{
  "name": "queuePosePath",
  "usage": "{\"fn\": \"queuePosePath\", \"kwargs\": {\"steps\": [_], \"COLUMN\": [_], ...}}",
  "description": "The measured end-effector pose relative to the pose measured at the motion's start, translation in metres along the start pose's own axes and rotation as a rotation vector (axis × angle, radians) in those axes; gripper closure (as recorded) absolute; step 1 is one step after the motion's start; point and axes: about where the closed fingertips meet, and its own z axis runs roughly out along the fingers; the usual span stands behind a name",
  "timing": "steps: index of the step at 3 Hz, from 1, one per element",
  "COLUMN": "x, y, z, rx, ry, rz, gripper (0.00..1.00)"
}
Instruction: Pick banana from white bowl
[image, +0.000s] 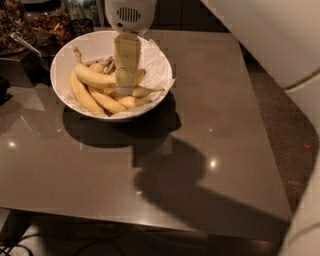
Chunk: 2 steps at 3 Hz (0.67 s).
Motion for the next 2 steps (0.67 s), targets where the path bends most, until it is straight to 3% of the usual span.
{"fn": "queuePosePath", "kwargs": {"steps": [1, 2], "x": [-0.017, -0.031], "y": [-0.013, -0.022], "z": [0.015, 0.029], "rx": [-0.022, -0.04], "ry": [-0.009, -0.014], "rz": [-0.007, -0.021], "gripper": [0.1, 0.25]}}
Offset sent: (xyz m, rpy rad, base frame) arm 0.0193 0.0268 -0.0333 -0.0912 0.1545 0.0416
